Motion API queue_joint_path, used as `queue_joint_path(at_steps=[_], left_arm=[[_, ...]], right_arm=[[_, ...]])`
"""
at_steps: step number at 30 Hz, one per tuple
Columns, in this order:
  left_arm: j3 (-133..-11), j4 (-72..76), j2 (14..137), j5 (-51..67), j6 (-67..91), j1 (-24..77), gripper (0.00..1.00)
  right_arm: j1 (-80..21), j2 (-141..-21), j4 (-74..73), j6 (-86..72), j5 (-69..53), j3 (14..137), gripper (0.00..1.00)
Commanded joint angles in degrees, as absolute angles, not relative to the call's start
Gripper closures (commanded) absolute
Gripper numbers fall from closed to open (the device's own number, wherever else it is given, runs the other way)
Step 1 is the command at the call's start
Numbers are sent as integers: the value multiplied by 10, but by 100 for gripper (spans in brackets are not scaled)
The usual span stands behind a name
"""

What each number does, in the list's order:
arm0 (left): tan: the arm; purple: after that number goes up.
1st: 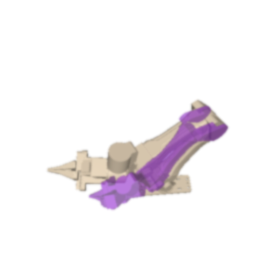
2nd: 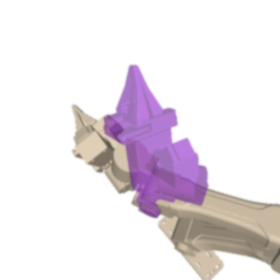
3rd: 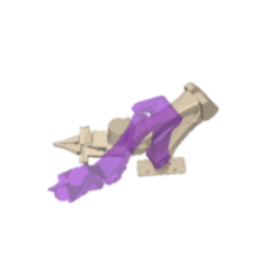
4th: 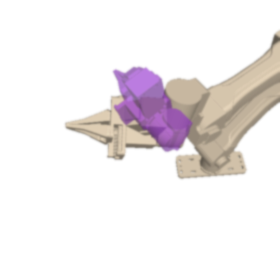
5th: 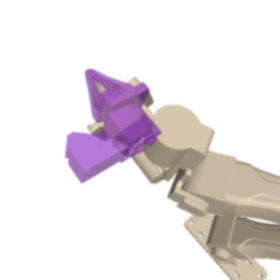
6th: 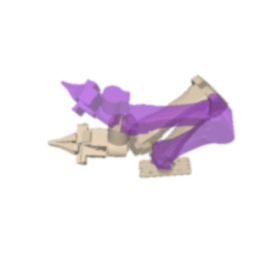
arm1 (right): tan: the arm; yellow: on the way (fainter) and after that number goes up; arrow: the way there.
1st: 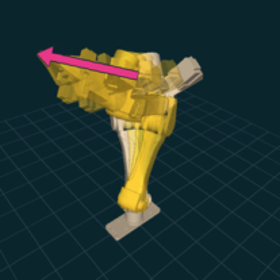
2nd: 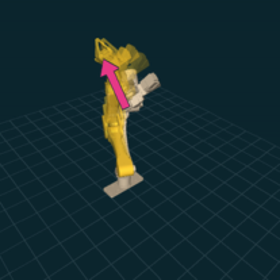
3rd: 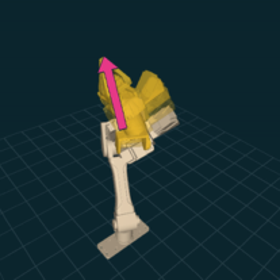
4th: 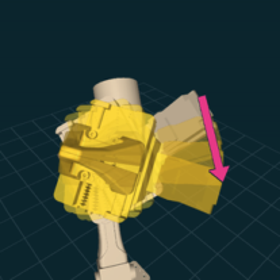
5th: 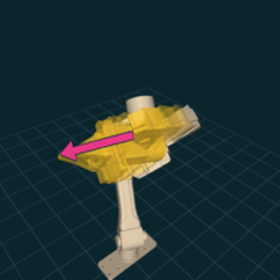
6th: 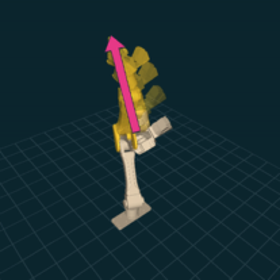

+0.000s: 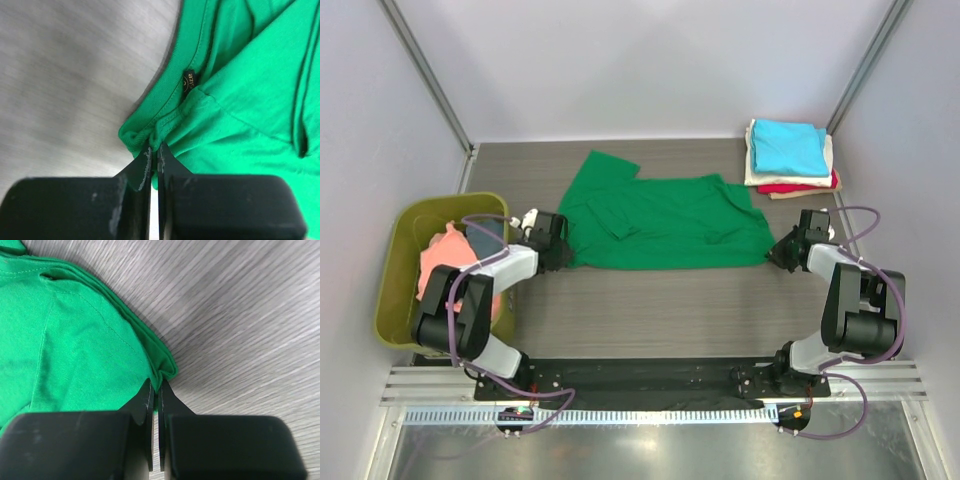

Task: Fold and stack the t-shirts
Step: Fold the tshirt

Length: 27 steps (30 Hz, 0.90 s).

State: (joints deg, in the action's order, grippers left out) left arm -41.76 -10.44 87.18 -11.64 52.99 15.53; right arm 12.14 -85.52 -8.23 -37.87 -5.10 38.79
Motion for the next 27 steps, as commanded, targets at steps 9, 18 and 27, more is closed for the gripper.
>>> queue_joint_path(at_steps=[9,18,27], left_arm=[[-421,-346,714,-91,512,161,100],[-412,-399,617,-49,510,161,53],[-651,-280,803,-77,423,142,51]], right_arm=[[157,-711,-129,-395,-41,345,99],[157,-600,-158,-398,-81,291,1],[130,-557,-162,-352,-108,359,0]])
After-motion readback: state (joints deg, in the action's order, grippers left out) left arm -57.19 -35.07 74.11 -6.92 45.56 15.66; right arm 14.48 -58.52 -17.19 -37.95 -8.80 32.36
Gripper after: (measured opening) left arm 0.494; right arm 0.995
